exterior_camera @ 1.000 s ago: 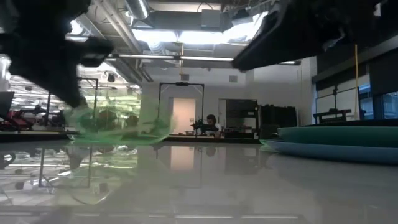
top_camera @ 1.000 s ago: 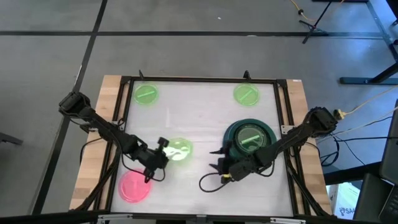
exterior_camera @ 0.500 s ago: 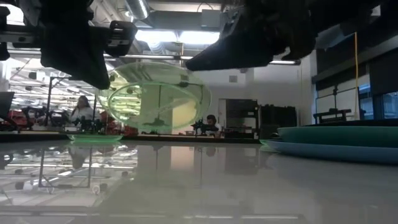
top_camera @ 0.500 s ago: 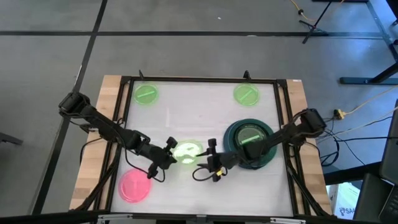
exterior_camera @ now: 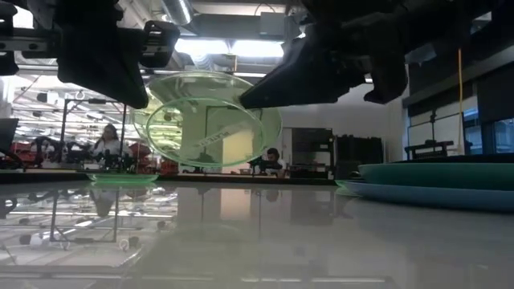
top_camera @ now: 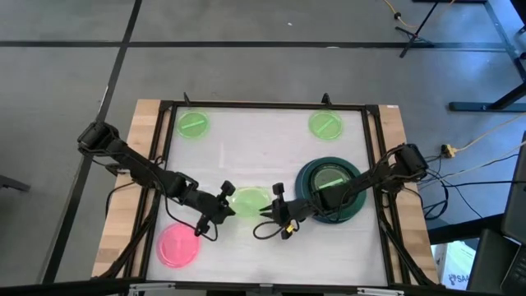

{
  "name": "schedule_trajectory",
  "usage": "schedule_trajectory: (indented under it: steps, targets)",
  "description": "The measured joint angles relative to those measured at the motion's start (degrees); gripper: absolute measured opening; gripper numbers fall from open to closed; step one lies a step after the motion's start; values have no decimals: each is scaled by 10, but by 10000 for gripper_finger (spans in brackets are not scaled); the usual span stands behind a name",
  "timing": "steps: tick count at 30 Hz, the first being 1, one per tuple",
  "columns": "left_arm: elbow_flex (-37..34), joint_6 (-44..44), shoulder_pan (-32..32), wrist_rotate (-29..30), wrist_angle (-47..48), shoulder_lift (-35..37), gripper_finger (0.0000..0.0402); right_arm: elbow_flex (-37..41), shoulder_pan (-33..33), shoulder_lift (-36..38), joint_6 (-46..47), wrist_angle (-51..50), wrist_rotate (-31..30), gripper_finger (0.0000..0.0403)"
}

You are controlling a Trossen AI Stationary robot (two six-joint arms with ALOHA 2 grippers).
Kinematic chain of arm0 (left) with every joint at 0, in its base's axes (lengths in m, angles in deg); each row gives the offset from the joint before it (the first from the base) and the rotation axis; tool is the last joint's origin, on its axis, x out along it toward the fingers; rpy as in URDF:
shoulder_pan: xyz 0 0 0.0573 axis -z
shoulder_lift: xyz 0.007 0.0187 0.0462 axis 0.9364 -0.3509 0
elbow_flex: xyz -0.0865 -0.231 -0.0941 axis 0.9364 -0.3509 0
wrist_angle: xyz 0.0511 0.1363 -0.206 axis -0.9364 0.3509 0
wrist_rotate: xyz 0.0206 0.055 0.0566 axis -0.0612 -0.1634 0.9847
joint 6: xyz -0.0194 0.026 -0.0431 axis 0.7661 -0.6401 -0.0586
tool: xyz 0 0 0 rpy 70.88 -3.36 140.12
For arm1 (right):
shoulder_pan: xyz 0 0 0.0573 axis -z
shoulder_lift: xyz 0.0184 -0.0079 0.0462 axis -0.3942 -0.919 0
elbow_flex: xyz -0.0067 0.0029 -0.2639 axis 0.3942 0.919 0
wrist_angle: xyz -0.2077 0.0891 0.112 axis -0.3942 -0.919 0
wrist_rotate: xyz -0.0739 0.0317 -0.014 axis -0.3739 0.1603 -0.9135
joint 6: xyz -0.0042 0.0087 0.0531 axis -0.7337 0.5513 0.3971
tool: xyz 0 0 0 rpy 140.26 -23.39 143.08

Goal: Stack plastic plates
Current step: Stack the middle left transparent green plate into the transparent green plate

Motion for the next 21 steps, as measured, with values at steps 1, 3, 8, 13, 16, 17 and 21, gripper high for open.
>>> schedule_trajectory:
  steps: [1, 3, 8, 13, 16, 17, 21]
  targets:
    - [0, 0, 0, 2, 0, 0, 6, 0, 0, 0, -1, -4, 1, 24]
    - [0, 0, 0, 7, 1, 0, 15, 0, 1, 0, -4, -6, 2, 7]
    - [0, 14, 3, 51, 12, 0, 54, 0, 0, 0, -27, -8, -26, 12]
    - [20, 51, 19, 78, 51, 0, 102, 0, -24, 31, -30, -52, -81, 3]
    - [54, 115, 28, 73, 132, 1, 121, -1, -44, 67, -8, -120, -125, 7]
    - [62, 139, 32, 68, 169, 1, 125, 0, -51, 83, 9, -151, -140, 7]
    - [95, 210, 41, 42, 262, 2, 128, 0, -76, 148, 117, -277, -155, 5]
